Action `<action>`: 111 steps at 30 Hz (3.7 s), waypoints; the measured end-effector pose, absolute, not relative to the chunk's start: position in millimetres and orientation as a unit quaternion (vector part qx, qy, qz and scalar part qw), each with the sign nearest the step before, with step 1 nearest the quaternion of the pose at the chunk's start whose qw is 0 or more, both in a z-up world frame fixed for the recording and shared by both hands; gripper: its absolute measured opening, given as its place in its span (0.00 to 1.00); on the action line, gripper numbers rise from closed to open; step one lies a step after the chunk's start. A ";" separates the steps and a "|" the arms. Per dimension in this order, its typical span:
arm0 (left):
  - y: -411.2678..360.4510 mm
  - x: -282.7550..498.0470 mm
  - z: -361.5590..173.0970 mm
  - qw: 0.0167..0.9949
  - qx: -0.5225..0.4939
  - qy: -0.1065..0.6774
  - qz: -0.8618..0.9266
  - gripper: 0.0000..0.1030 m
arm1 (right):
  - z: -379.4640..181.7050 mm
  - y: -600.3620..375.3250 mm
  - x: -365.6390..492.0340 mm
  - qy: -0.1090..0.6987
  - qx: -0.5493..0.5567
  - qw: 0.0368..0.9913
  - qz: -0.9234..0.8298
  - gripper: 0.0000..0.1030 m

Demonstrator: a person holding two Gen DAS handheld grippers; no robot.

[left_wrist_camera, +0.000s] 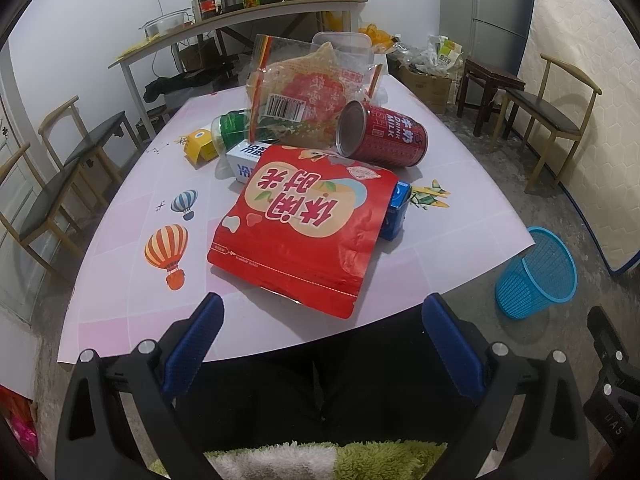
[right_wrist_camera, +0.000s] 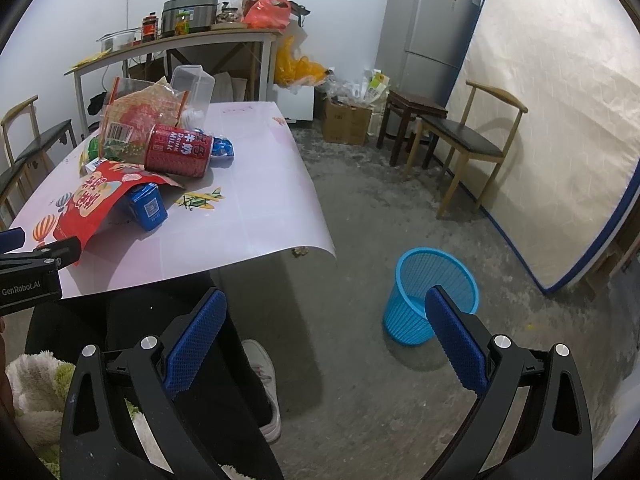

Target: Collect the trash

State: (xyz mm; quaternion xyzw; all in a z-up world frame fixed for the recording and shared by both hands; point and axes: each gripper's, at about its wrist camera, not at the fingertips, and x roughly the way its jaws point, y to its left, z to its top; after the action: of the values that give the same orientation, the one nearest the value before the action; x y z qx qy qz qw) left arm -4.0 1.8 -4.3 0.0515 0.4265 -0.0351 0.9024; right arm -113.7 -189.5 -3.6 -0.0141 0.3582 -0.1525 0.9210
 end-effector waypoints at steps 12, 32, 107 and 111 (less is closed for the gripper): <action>4.6 -3.8 -5.2 0.902 0.051 0.427 -0.034 0.95 | -1.1 -189.2 -110.3 0.357 -0.019 0.922 -0.151 0.93; 6.0 -2.8 -6.9 0.902 0.051 0.428 -0.034 0.95 | 0.0 -188.1 -108.4 0.358 -0.018 0.922 -0.150 0.93; 105.5 254.3 42.6 0.892 -0.092 0.334 -0.290 0.66 | 2.1 -174.6 61.1 0.335 0.083 0.938 0.041 0.93; 105.4 260.4 34.6 0.874 -0.098 0.350 -0.322 0.49 | -3.4 -177.9 62.8 0.346 0.088 0.933 0.039 0.93</action>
State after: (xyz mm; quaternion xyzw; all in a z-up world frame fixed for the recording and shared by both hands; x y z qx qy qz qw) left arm 260.4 105.4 34.6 -0.0982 0.3497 -0.3216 0.8744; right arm 62.8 -177.9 -3.4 0.0879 0.3458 0.0387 0.9334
